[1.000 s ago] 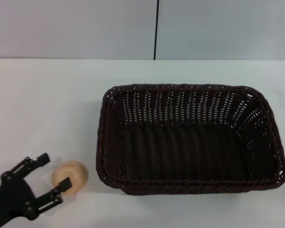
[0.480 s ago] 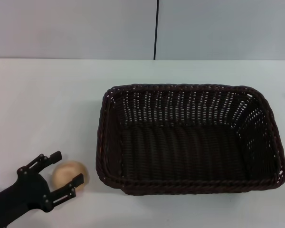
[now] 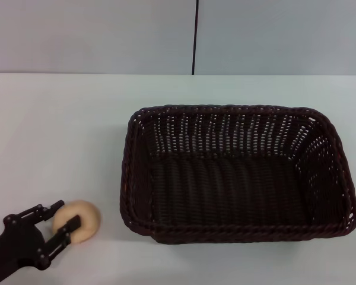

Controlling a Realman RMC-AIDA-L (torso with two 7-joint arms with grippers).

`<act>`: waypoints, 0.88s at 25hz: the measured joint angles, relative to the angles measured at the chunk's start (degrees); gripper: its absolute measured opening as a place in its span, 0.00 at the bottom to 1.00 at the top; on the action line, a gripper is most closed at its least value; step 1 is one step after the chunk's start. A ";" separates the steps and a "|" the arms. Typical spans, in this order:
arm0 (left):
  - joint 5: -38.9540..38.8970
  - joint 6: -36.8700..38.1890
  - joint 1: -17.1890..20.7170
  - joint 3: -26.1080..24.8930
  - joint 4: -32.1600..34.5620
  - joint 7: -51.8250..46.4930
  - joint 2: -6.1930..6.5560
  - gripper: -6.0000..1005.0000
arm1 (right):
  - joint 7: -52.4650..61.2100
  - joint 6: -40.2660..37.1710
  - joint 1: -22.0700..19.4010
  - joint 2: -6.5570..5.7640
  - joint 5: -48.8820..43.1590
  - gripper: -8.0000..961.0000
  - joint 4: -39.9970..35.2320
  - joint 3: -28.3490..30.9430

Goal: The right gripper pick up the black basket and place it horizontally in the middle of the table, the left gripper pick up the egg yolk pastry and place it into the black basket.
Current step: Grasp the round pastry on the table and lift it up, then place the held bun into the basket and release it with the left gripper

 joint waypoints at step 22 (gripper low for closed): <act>0.28 21.32 -7.08 -15.51 -4.09 2.63 -0.41 0.21 | -2.67 -5.27 2.60 0.31 1.75 0.83 16.20 10.92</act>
